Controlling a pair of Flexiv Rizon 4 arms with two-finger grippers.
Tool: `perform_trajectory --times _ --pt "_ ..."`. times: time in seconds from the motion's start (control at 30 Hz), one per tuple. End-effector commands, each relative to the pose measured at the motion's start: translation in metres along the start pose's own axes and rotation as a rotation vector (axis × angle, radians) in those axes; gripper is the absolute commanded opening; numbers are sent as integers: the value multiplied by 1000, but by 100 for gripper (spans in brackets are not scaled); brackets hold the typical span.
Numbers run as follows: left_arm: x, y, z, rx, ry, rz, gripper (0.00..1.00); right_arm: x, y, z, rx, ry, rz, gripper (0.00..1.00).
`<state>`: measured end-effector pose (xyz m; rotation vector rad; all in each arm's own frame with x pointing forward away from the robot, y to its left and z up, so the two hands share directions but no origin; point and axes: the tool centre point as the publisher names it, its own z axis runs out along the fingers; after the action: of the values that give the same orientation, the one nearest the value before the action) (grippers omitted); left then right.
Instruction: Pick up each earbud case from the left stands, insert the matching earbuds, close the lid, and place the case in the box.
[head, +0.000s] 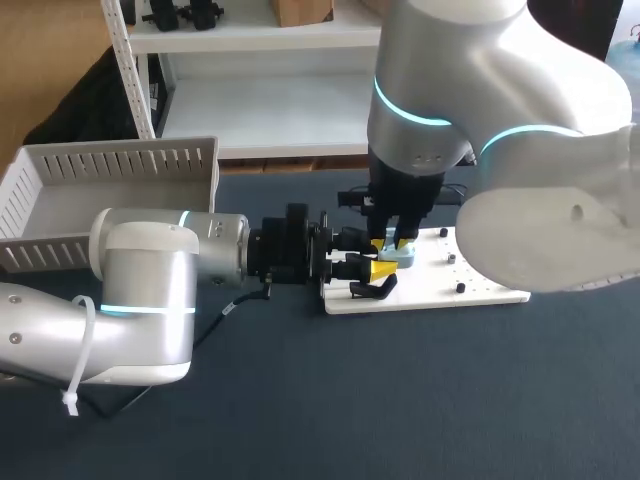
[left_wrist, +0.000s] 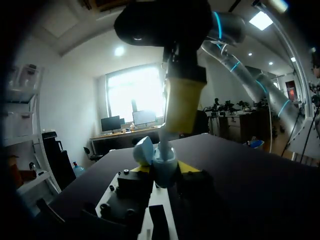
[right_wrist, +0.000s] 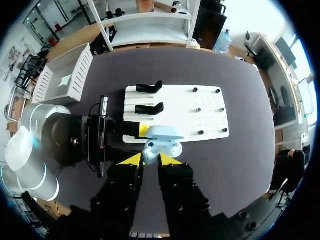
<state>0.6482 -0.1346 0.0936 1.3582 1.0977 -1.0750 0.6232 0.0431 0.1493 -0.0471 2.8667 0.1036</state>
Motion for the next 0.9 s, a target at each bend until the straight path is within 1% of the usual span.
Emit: perform_trajectory --times 0.03,0.9 --pt "0 -1 0 -4 -1 2 0 -1 1 1 2 0 1 0" --pt "0 -1 0 -4 -1 2 0 -4 -1 4 -3 -3 11 0"
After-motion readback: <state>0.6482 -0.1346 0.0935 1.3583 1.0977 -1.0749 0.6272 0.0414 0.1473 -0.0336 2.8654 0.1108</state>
